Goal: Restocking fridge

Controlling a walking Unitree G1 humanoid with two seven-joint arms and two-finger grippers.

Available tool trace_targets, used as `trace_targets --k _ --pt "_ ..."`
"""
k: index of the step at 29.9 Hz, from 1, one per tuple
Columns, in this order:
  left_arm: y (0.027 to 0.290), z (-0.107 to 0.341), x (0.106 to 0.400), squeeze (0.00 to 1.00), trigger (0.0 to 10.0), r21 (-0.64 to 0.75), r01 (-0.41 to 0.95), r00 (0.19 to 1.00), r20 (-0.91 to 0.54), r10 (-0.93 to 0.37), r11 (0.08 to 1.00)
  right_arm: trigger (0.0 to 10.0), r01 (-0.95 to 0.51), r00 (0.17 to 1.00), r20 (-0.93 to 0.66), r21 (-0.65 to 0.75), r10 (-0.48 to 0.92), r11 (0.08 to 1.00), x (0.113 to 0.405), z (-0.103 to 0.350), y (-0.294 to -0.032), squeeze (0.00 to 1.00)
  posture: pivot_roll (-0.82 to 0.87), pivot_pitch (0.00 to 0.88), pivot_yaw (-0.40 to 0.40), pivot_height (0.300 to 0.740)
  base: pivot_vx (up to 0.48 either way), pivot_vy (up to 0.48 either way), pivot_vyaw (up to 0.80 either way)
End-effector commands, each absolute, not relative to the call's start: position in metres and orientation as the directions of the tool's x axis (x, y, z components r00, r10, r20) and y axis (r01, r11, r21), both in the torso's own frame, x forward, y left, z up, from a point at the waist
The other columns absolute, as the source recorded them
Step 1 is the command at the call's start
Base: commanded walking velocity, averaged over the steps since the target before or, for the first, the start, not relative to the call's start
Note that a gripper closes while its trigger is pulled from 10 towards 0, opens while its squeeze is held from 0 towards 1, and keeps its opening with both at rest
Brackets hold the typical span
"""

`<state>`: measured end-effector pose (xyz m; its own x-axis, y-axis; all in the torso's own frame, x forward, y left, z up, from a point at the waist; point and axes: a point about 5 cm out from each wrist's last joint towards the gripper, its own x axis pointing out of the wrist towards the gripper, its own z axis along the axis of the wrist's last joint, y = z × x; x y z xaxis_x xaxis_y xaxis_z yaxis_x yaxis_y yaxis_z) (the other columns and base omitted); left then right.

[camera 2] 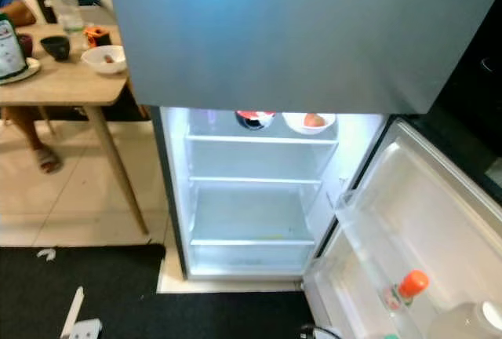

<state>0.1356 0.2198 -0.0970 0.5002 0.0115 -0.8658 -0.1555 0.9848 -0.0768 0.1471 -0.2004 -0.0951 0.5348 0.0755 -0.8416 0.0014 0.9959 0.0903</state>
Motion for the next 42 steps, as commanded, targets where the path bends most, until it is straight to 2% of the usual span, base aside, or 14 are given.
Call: trace_targets --k 1,42 --pt "0.2215 -0.0978 0.1322 0.00 10.0 -0.070 -0.155 0.490 -0.871 0.015 0.985 10.0 0.007 0.514 -0.855 0.085 0.070 0.996 0.1392 -0.0979 -0.2017 0.00 -0.05 0.066 -0.016 0.740 -0.289 0.000 0.00" --pt "0.2178 -0.0979 0.1340 0.00 10.0 -0.075 -0.131 0.493 -0.870 -0.001 0.989 10.0 -0.001 0.516 -0.854 0.079 0.068 0.997 0.1409 -0.0967 -0.2051 0.00 -0.05 0.060 -0.019 0.740 -0.287 0.000 0.00"
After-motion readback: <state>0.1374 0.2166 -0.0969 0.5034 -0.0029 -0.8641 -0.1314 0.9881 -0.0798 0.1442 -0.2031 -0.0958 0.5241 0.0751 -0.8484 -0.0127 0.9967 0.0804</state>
